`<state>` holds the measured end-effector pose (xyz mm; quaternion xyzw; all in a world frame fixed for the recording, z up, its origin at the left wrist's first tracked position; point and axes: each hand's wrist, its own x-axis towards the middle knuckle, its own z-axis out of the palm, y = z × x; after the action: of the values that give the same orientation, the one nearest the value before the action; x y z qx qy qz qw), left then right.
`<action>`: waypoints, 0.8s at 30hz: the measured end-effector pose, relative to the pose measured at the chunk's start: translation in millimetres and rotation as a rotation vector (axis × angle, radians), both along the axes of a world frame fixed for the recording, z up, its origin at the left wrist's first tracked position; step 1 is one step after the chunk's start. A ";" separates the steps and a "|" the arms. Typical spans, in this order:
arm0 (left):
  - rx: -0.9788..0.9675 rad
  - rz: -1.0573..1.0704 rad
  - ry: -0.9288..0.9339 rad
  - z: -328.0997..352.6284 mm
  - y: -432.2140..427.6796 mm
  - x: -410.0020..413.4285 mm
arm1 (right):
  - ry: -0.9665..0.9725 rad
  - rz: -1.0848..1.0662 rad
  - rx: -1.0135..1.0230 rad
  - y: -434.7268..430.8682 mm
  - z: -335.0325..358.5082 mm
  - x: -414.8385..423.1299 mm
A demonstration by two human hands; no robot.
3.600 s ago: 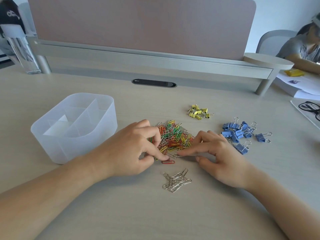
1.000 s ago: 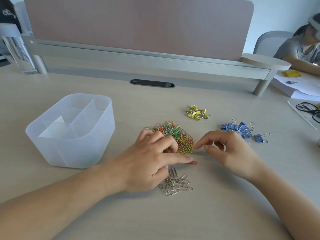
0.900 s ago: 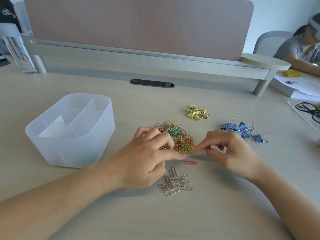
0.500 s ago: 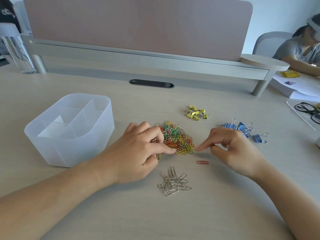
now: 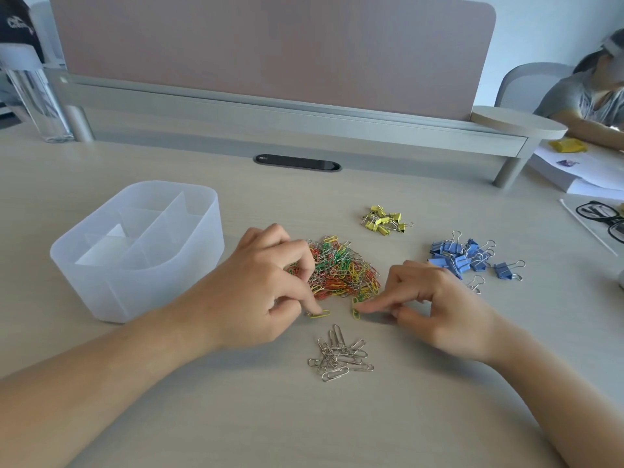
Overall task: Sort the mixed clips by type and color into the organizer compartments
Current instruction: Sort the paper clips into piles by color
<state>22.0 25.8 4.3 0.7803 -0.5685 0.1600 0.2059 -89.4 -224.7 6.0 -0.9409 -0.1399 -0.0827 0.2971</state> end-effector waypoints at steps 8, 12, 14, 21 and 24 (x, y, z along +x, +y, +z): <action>0.092 -0.044 0.029 -2.5 0.8 0.5 | 0.002 -0.021 -0.029 0.4 -2.4 -0.4; 0.099 -0.022 0.016 -2.0 0.2 -0.4 | -0.014 0.045 -0.094 8.5 -2.3 -0.2; 0.081 -0.017 0.029 -1.4 0.1 -0.7 | -0.025 0.027 -0.050 7.3 -1.8 -0.7; 0.217 -0.005 -0.038 -3.8 -4.2 -7.4 | -0.004 -0.049 -0.035 4.2 -5.2 1.4; 0.233 0.009 -0.027 -3.4 -4.7 -7.3 | 0.018 -0.062 -0.031 3.4 -4.7 0.6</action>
<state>14.7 21.2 0.9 0.7993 -0.5823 0.1042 0.1053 -88.8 -221.4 1.3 -0.9501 -0.1092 -0.0813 0.2808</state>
